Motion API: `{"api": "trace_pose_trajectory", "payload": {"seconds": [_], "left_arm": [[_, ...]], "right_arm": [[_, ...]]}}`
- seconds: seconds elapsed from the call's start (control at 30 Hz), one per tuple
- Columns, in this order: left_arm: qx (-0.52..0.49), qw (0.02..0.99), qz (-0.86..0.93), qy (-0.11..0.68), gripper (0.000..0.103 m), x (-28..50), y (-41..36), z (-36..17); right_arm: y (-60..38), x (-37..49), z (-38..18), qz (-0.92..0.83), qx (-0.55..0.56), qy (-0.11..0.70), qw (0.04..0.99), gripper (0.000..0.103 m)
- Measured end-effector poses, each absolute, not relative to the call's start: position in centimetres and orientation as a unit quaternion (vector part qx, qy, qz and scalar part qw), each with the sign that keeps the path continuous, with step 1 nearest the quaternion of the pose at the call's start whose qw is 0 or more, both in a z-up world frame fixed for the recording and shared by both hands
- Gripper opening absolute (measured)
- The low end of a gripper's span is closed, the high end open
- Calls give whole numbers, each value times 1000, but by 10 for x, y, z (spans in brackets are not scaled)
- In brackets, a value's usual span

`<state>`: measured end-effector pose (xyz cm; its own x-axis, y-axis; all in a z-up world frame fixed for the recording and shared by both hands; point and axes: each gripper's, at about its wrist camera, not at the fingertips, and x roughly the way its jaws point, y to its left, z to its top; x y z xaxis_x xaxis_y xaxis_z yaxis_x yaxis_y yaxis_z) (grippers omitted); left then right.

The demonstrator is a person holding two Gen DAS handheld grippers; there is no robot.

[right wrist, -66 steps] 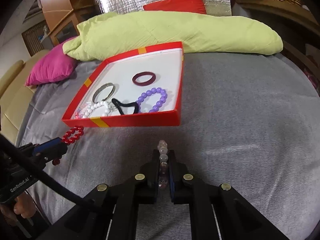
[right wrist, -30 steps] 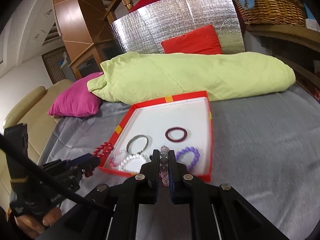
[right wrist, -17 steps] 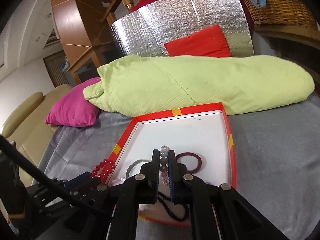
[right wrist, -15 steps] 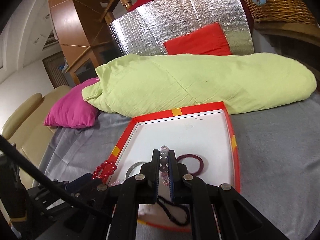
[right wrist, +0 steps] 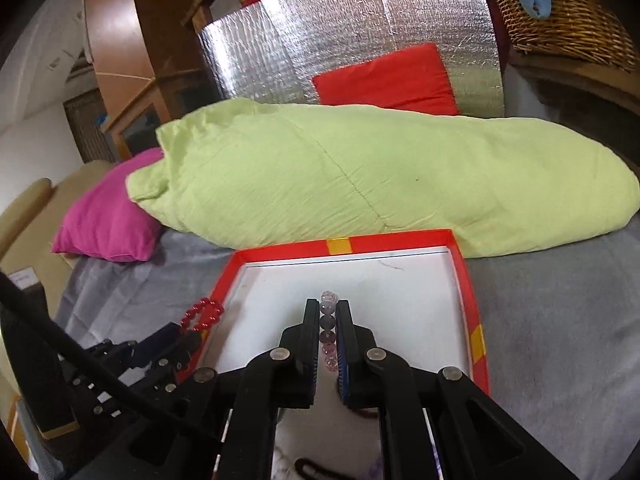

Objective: Organize jewelry
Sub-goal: 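Lift and carry the red and pink bracelets over the box with both tools, then lower both bracelets into the box and open both tools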

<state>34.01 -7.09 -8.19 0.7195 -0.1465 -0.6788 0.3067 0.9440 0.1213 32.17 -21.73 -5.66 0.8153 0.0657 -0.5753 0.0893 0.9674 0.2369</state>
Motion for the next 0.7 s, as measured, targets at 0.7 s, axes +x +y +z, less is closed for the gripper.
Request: {"api": "trace_pose_trajectory", "payload": {"seconds": [0.7], "left_arm": [[112,903,-127,394,20,370,-79,-112]], "right_arm": [[-213,350,-71,-53,91,328,939,9]]}}
